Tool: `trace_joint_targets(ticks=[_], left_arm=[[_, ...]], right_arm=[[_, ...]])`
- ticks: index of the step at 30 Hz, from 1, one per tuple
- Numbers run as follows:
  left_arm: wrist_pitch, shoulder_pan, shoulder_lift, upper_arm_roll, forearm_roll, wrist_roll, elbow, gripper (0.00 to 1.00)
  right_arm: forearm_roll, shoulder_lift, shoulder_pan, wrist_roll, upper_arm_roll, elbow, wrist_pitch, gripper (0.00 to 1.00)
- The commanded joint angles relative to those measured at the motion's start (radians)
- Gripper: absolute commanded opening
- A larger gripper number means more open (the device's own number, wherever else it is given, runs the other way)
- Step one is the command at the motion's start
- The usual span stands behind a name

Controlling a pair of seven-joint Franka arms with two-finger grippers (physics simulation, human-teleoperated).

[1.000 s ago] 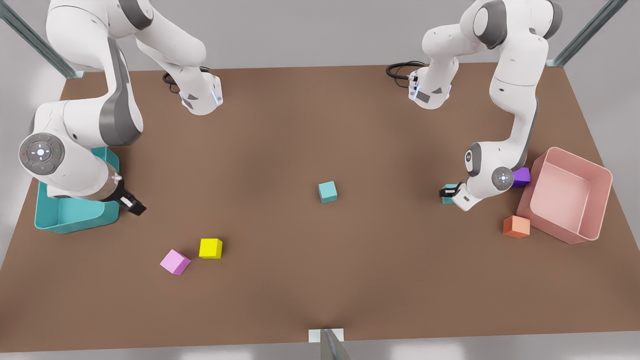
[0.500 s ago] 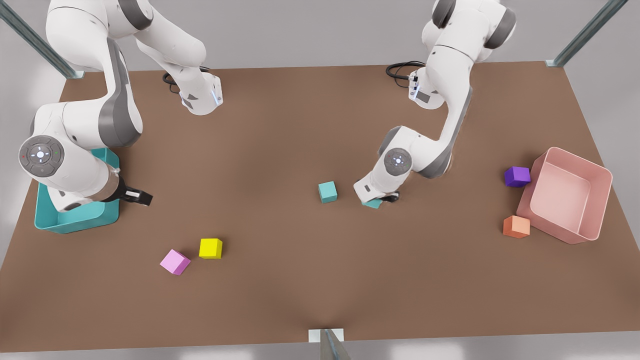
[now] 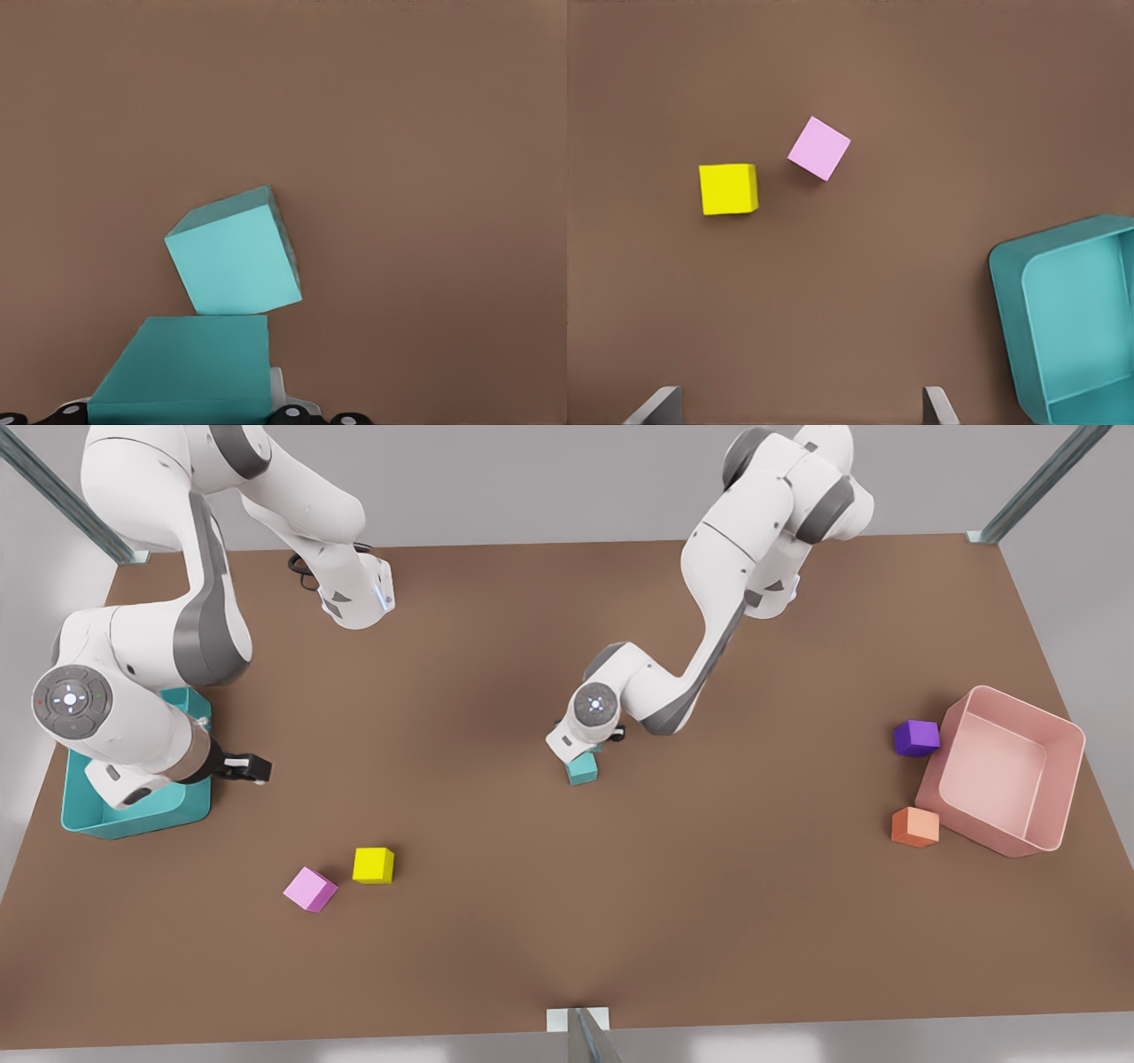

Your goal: Stack the two blue cubes on top of each other

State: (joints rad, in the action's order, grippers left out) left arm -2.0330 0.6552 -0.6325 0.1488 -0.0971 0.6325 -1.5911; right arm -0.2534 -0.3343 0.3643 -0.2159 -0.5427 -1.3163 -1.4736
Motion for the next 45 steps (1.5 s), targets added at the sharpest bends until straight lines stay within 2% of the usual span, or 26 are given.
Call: trace_joint_targets(ticks=[1, 26, 27, 28, 29, 31, 32, 45], left_arm=[[-0.038, 0.004, -0.010, 0.000, -0.007, 0.288, 0.011, 0.61], [-0.150, -0.032, -0.035, -0.003, -0.003, 0.283, 0.020, 0.62], [-0.150, -0.032, -0.035, -0.003, -0.003, 0.283, 0.020, 0.67], [-0.150, -0.039, -0.035, -0.003, -0.003, 0.283, 0.019, 0.81], [-0.150, -0.039, -0.035, -0.003, -0.003, 0.283, 0.019, 0.91], [-0.150, -0.039, -0.035, -0.003, -0.003, 0.282, 0.019, 0.91], [-0.150, -0.039, -0.035, -0.003, -0.003, 0.282, 0.019, 1.00], [-0.118, -0.057, -0.004, -0.002, 0.027, 0.283, 0.019, 1.00]], right_arm=[[0.002, -0.002, 0.001, 0.138, 0.000, 0.006, 0.003, 1.00], [-0.003, -0.009, -0.005, 0.139, -0.002, 0.006, 0.004, 1.00], [-0.003, -0.009, -0.005, 0.139, -0.002, 0.006, 0.006, 1.00], [-0.003, -0.009, -0.005, 0.139, -0.002, 0.006, 0.006, 1.00], [-0.003, -0.009, -0.005, 0.139, -0.002, 0.006, 0.006, 1.00], [-0.003, -0.011, -0.005, 0.139, -0.002, 0.005, 0.006, 1.00], [-0.003, -0.011, -0.005, 0.139, -0.002, 0.005, 0.006, 1.00], [-0.004, -0.011, -0.005, 0.139, -0.002, 0.006, 0.006, 1.00]])
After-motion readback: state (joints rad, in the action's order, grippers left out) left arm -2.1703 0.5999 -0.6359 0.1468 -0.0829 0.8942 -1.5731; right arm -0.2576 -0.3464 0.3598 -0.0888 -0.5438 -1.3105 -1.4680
